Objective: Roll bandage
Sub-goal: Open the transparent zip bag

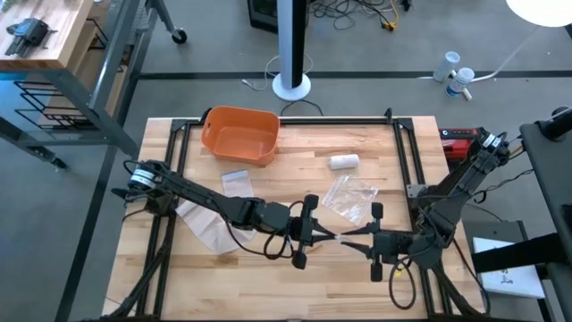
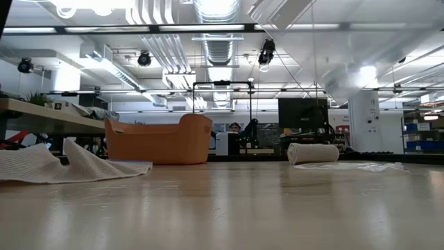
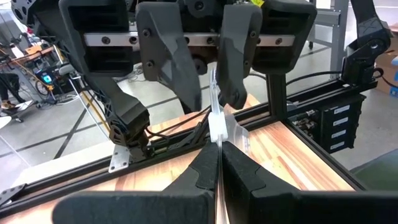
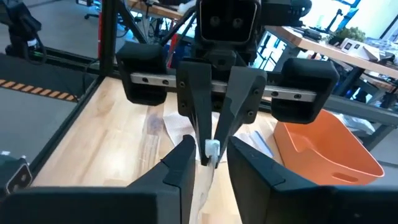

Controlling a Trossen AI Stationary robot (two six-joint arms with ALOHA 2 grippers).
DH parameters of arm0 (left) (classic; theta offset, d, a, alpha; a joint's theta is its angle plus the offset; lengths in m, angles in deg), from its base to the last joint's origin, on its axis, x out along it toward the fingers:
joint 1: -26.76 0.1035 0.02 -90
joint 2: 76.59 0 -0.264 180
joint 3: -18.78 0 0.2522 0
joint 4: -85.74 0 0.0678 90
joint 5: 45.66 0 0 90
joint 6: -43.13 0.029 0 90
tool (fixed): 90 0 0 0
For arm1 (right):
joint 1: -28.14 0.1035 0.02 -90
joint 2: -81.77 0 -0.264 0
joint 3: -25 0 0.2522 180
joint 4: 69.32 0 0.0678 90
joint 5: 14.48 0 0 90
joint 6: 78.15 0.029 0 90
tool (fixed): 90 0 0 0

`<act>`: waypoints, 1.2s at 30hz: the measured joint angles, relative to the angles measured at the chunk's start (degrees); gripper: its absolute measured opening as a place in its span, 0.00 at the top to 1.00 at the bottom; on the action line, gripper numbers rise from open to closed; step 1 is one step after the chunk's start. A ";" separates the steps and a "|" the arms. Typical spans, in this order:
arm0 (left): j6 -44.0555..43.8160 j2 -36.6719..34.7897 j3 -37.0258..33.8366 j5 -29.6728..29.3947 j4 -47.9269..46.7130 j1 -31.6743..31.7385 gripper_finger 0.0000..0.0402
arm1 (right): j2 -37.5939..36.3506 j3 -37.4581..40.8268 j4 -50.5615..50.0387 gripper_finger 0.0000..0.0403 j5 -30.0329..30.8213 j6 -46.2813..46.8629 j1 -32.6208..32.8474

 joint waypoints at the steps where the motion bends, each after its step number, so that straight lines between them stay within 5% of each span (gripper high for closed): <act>1: 0.00 0.00 0.00 0.02 -0.02 0.00 1.00 | -0.03 0.00 -0.01 0.78 0.02 0.00 -0.01; 17: 0.00 0.00 0.00 -0.02 -0.22 0.00 1.00 | -2.35 0.00 -2.73 0.94 -3.06 2.28 0.17; 31: 0.02 0.00 0.00 -0.02 -0.17 0.00 1.00 | -2.39 0.00 -3.78 0.91 -3.05 3.55 0.15; 36: 0.02 0.00 0.00 -0.04 -0.22 0.00 1.00 | -2.39 0.00 -3.78 0.96 -3.05 3.83 0.12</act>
